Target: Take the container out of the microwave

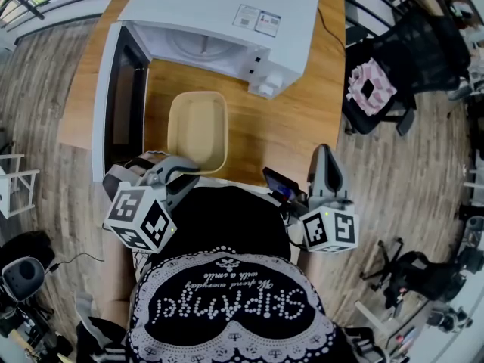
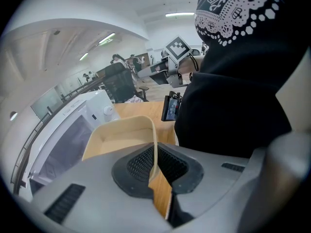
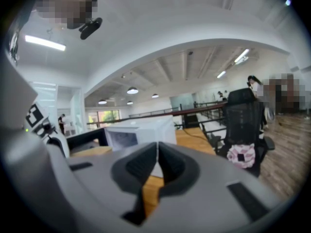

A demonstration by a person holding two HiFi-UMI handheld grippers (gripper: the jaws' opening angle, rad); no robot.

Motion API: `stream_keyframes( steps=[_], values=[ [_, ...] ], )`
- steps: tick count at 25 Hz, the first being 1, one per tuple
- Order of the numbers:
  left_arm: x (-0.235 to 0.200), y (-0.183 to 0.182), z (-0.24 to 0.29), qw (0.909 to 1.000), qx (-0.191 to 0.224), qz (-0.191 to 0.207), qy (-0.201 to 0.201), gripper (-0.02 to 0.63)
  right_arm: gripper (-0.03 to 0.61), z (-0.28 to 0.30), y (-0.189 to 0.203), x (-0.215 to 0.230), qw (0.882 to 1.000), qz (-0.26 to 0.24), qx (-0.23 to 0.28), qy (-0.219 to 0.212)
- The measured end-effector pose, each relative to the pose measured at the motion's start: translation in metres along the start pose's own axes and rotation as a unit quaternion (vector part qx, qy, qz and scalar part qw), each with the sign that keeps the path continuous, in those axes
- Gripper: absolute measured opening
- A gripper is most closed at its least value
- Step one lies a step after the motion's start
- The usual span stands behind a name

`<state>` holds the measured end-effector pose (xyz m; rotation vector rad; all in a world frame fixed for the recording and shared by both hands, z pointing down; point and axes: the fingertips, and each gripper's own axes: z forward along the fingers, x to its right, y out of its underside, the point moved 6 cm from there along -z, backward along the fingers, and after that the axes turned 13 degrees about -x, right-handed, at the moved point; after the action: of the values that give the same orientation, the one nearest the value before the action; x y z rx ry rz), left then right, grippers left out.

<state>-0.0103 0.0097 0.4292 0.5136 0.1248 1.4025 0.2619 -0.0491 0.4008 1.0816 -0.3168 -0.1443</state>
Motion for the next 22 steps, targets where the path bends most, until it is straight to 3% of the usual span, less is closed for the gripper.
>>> stream_keyframes(
  steps=[22],
  values=[
    [-0.0013,-0.0026,-0.0028,1.0000,-0.002,0.004,0.002,0.041,0.034,0.0043,-0.0015,0.0008,1.000,-0.006,-0.009,0.000]
  ],
)
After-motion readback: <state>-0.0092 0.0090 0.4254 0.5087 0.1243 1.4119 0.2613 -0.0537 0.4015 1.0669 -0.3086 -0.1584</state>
